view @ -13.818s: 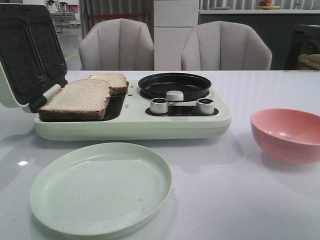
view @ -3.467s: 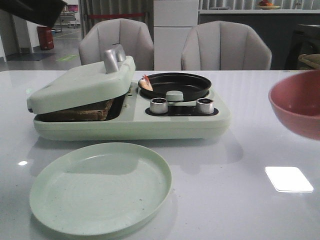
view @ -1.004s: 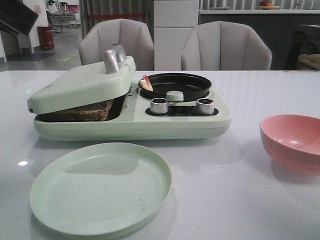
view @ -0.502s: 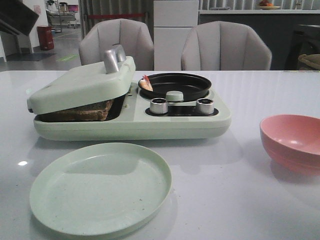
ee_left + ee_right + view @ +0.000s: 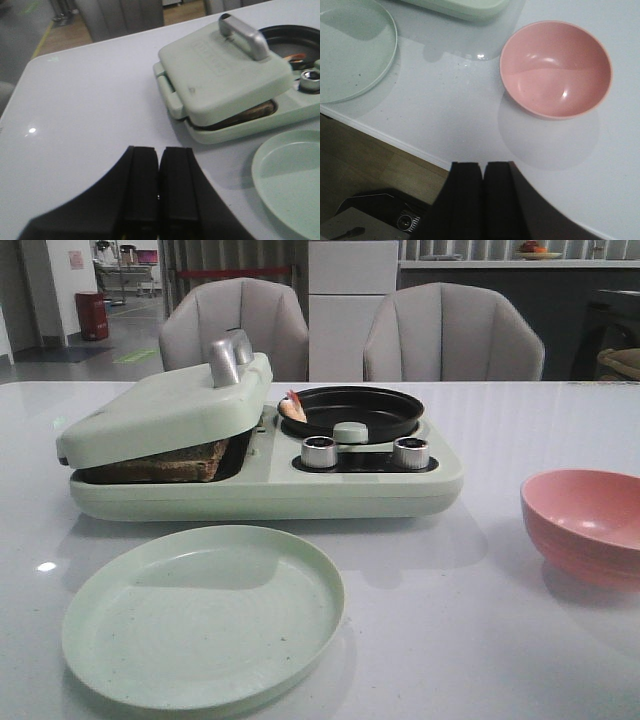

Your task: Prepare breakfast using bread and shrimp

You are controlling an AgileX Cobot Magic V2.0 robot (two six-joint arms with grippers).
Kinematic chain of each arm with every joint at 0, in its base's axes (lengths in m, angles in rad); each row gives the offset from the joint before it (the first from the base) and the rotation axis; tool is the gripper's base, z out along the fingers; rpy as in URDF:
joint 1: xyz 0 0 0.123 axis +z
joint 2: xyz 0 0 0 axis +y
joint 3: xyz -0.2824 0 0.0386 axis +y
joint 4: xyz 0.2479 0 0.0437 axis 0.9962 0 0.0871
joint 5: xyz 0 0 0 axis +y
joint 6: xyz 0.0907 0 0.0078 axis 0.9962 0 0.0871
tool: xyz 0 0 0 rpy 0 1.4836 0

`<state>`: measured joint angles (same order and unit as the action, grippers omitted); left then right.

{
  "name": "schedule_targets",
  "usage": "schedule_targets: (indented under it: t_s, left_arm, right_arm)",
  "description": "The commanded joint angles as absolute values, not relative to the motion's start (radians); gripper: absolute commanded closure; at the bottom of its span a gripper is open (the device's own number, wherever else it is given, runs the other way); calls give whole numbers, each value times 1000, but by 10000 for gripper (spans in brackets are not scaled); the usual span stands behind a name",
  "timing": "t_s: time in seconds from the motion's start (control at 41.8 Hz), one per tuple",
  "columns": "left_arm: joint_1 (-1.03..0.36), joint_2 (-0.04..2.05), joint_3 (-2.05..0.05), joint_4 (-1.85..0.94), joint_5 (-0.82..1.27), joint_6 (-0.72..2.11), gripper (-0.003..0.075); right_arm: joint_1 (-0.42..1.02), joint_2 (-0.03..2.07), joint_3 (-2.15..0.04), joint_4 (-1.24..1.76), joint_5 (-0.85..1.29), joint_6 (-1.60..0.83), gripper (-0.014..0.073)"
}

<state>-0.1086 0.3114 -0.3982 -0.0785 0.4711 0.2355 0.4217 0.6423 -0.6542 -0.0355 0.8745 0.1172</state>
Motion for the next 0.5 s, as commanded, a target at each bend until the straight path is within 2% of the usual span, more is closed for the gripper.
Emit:
schedule_targets:
  t_s: [0.0, 0.167, 0.359, 0.478]
  left_arm:
    - [-62, 226, -338, -70, 346, 228, 619]
    - [-8, 98, -235, -87, 341, 190, 619]
    - [-6, 24, -136, 142, 300, -185, 619]
    - [-8, -6, -61, 142, 181, -190, 619]
  right_arm:
    - [422, 642, -683, -44, 810, 117, 548]
    - [422, 642, -683, -44, 810, 117, 548]
    - [422, 642, -683, -44, 810, 117, 548]
    - [422, 642, -683, -44, 810, 117, 548]
